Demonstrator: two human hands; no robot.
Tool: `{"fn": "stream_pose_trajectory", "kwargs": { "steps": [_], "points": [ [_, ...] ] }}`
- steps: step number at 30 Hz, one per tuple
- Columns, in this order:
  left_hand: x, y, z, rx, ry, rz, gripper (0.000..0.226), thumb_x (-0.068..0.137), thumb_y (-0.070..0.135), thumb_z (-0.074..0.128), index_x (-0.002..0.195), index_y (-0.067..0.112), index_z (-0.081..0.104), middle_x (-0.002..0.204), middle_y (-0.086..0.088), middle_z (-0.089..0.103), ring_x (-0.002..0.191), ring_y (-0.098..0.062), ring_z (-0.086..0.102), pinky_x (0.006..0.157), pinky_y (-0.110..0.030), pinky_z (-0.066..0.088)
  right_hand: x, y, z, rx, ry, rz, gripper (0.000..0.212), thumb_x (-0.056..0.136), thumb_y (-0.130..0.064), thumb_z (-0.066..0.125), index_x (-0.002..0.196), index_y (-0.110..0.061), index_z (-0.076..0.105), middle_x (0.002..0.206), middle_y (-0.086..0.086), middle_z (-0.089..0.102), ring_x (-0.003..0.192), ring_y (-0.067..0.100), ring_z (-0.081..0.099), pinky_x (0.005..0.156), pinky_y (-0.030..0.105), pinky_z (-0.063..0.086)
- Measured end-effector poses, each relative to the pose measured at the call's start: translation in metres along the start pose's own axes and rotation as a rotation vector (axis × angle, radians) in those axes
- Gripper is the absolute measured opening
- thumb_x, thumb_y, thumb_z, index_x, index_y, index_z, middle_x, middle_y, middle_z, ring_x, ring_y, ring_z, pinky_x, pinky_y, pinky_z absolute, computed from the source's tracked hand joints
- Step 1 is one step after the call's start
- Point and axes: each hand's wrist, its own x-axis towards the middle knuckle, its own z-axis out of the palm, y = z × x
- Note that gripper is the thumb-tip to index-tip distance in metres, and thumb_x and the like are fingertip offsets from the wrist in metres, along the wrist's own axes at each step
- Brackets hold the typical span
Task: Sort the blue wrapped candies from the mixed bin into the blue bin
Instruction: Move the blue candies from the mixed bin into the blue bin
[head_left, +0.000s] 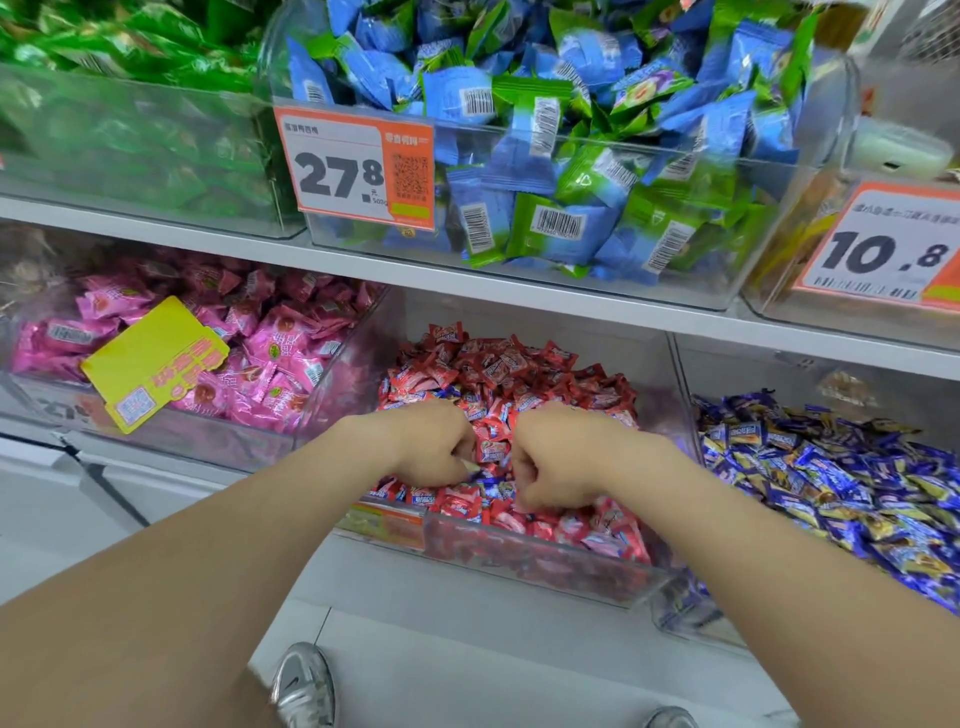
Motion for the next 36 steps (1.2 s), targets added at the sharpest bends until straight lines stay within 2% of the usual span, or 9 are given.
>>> {"fn": "stream_pose_trajectory", "kwargs": {
  "steps": [4,8,12,15,17,20,25,29,36],
  "points": [
    [-0.005,0.005,-0.006,-0.037,0.088,-0.039,0.05,0.105,0.041,0.04,0.068,0.01,0.051,0.066,-0.006,0.05,0.063,-0.022,0.045,0.06,-0.034,0.034,-0.012,0.023,-0.01,-0.084,-0.081,0.084,0.007,0.071,-0.012,0.078,0.075,-0.017,0.079,0.076,-0.006,0.076,0.079,0.017,0.074,0.074,0.042,0.066],
    [-0.006,0.007,-0.004,0.031,0.117,-0.094,0.055,0.1,0.05,0.048,0.061,0.012,0.043,0.059,-0.009,0.042,0.056,-0.027,0.038,0.055,-0.034,0.034,-0.017,0.03,-0.018,-0.086,-0.044,0.118,0.032,0.083,-0.047,0.082,0.075,-0.017,0.077,0.072,-0.005,0.073,0.076,0.016,0.07,0.073,0.039,0.063],
    [-0.002,0.014,-0.002,-0.029,0.109,-0.125,0.036,0.094,0.042,0.057,0.074,0.014,0.046,0.074,-0.004,0.051,0.065,-0.023,0.047,0.057,-0.034,0.037,-0.005,0.02,-0.005,-0.06,0.262,0.037,0.025,0.09,-0.05,0.072,0.082,-0.026,0.073,0.081,-0.01,0.068,0.088,0.019,0.067,0.071,0.036,0.056],
    [-0.001,0.018,-0.002,-0.115,0.065,-0.084,0.005,0.098,0.02,0.051,0.092,0.021,0.051,0.088,0.002,0.056,0.08,-0.02,0.056,0.062,-0.033,0.041,0.005,0.01,0.008,0.02,0.172,-0.076,0.01,0.088,-0.036,0.072,0.089,-0.031,0.08,0.079,-0.015,0.073,0.083,0.012,0.068,0.075,0.038,0.061],
    [-0.001,0.017,-0.005,-0.116,0.031,-0.049,0.016,0.099,0.011,0.048,0.102,0.022,0.059,0.088,0.009,0.056,0.079,-0.01,0.054,0.063,-0.027,0.04,0.012,0.007,0.018,-0.043,0.088,-0.09,0.014,0.093,-0.036,0.069,0.1,-0.029,0.079,0.089,-0.011,0.075,0.086,0.015,0.068,0.077,0.039,0.061],
    [0.002,0.013,-0.004,-0.117,-0.062,-0.04,0.013,0.104,0.027,0.059,0.106,0.019,0.068,0.095,0.002,0.065,0.082,-0.017,0.058,0.068,-0.032,0.045,0.024,0.009,0.031,-0.115,0.053,-0.065,0.034,0.096,-0.054,0.067,0.116,-0.027,0.07,0.1,-0.002,0.071,0.092,0.024,0.066,0.077,0.041,0.06],
    [0.001,0.008,-0.002,-0.151,-0.187,-0.059,0.028,0.089,0.043,0.081,0.105,0.021,0.075,0.088,0.007,0.068,0.078,-0.015,0.061,0.063,-0.027,0.044,0.028,0.004,0.03,-0.04,0.081,-0.122,0.017,0.091,-0.04,0.074,0.105,-0.032,0.08,0.092,-0.012,0.074,0.089,0.019,0.066,0.067,0.032,0.049],
    [-0.005,0.008,-0.014,-0.113,-0.227,-0.078,0.041,0.077,0.048,0.089,0.112,0.031,0.075,0.091,0.015,0.062,0.079,-0.008,0.06,0.065,-0.026,0.045,0.022,0.014,0.007,0.187,0.202,-0.044,0.016,0.079,-0.034,0.084,0.078,-0.02,0.077,0.072,-0.005,0.072,0.071,0.015,0.068,0.064,0.034,0.057],
    [-0.004,0.014,-0.008,0.035,-0.053,-0.054,0.039,0.079,0.033,0.09,0.112,0.024,0.07,0.097,0.01,0.058,0.09,-0.016,0.059,0.065,-0.026,0.047,-0.001,0.052,-0.005,0.279,0.14,0.046,0.025,0.086,-0.027,0.081,0.08,-0.014,0.06,0.072,-0.001,0.061,0.066,0.017,0.054,0.061,0.033,0.044]
  ]
}}
